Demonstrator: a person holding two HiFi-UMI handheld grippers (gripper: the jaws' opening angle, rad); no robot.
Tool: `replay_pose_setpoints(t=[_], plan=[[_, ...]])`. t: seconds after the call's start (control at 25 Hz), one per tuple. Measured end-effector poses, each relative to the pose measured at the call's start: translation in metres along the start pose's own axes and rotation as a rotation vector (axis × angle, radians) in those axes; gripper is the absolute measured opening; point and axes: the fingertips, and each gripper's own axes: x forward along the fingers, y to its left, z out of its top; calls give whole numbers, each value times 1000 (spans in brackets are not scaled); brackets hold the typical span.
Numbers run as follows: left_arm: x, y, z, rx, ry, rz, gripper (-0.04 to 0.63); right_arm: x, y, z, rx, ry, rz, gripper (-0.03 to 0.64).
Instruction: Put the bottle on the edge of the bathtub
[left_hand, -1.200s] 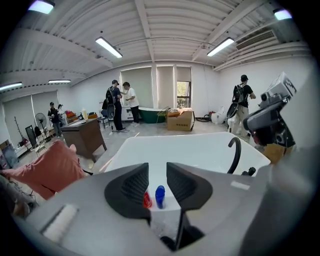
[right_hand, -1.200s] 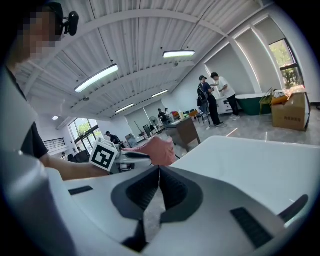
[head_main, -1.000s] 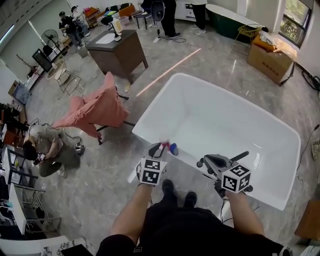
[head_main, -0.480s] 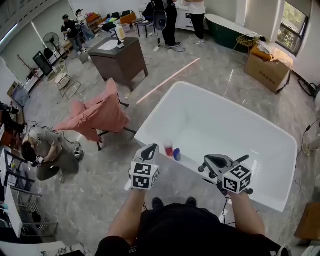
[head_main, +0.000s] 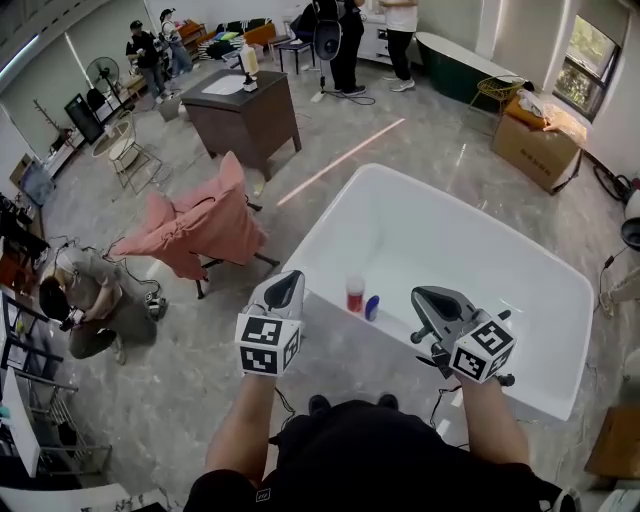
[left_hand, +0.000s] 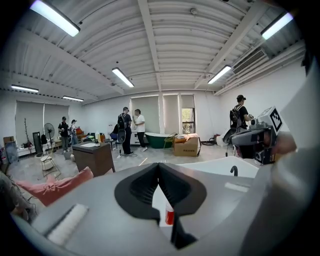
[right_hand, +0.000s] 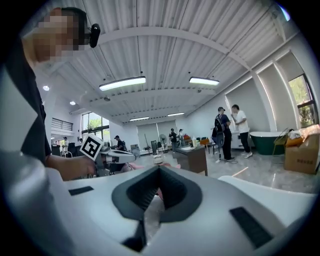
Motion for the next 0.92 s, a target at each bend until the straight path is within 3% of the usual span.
replay_pose_setpoints(t=[0.16,0.52,0.92], plan=[[-8,5,6,-21,-22,-2,12,-2,7,4,-40,4,-27,11],[-7,7,-5,-48,2,-15,12,2,7,-1,-13,16,-36,11],[-8,-6,-5,-34,0,-16,12,-9,7,-6,-4,14,-25,11]])
